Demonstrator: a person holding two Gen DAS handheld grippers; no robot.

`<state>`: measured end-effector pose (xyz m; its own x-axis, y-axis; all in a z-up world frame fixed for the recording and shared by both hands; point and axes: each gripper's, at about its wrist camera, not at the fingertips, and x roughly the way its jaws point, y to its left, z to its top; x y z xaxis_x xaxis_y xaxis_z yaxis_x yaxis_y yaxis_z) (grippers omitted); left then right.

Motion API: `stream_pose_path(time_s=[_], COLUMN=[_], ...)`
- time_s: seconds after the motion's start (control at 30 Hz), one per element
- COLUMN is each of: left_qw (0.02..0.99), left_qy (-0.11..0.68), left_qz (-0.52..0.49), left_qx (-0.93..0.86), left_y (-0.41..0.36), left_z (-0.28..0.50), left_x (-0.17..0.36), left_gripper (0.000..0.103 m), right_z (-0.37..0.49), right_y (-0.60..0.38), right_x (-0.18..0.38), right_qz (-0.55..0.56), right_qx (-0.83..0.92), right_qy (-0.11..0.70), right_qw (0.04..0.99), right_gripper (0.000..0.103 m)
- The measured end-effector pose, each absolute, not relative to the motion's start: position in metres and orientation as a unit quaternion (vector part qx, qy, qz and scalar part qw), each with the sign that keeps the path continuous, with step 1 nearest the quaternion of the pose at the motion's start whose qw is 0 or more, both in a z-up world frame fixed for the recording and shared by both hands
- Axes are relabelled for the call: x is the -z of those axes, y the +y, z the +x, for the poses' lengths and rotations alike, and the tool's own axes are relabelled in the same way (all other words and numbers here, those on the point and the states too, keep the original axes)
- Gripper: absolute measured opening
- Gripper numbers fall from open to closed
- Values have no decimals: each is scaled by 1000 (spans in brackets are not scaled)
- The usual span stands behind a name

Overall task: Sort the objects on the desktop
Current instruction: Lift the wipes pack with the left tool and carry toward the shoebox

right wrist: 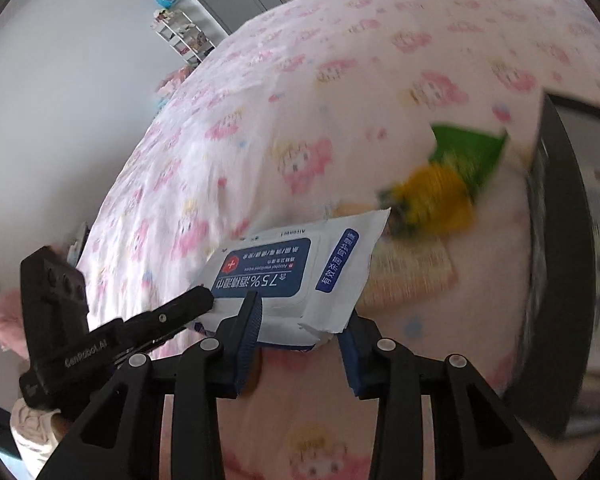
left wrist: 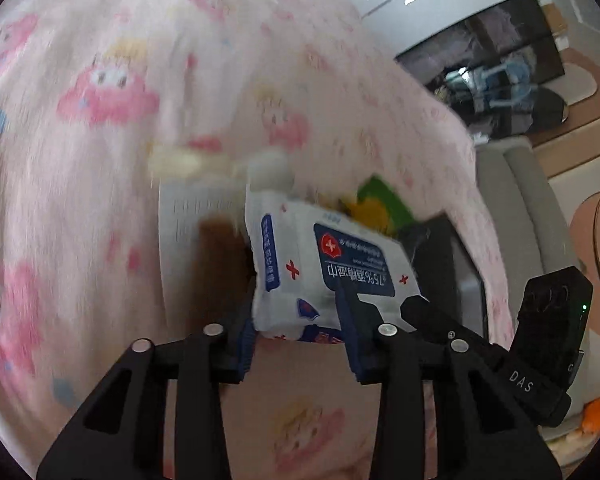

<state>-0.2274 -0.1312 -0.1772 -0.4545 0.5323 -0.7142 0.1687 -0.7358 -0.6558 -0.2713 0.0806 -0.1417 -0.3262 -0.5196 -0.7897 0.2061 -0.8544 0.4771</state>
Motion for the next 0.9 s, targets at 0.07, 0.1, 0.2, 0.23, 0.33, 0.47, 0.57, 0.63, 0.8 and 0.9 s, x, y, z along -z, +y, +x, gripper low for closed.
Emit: stream_pose_path(time_s=[0.07,0.1,0.2,0.23,0.33,0.47,0.57,0.63,0.8,0.9], left_qw=[119,120,118,116,115,85,66,75,94,102], left_qy=[-339,-336,-336,-343,-362,-349,-362,-361,-343,-329], left_qz=[-532,-544,-562,-559,-552,-536,-520,-527,-558,-566], left_qx=[-767,-760,-747,-746,-743,-764,-770,-766,-750,-749], left_y=[-123,-118,-114,-117,-123,-125,-135,-129,-114,-111], left_z=[-220,-217,-213,-215,-217,-217,-218,-224,-220,-209], left_x=[186,191,199,200,201,199,199,205,214,211], left_gripper=[45,46,46,46,43,38,38,40,42,41], right_z=[-261,-258,-251,-250,-251,-258,-263,-266,-263,-251], right_y=[86,88,99,102,106,118,122,118,115,124], right_x=[153,160,176,178,179,180,193,204,208,196], right_qz=[545,551,562,564,561,539,545,552,551,548], right_qx=[795,794,783,780,781,805,794,790,793,787], right_qy=[-140,-135,-155,-165,-160,-146,-177,-173,-162,-181], right_qw=[226,218,216,218,224,198,204,205,202,219], right_gripper=[33,33,35,35,35,37,46,50,48,41])
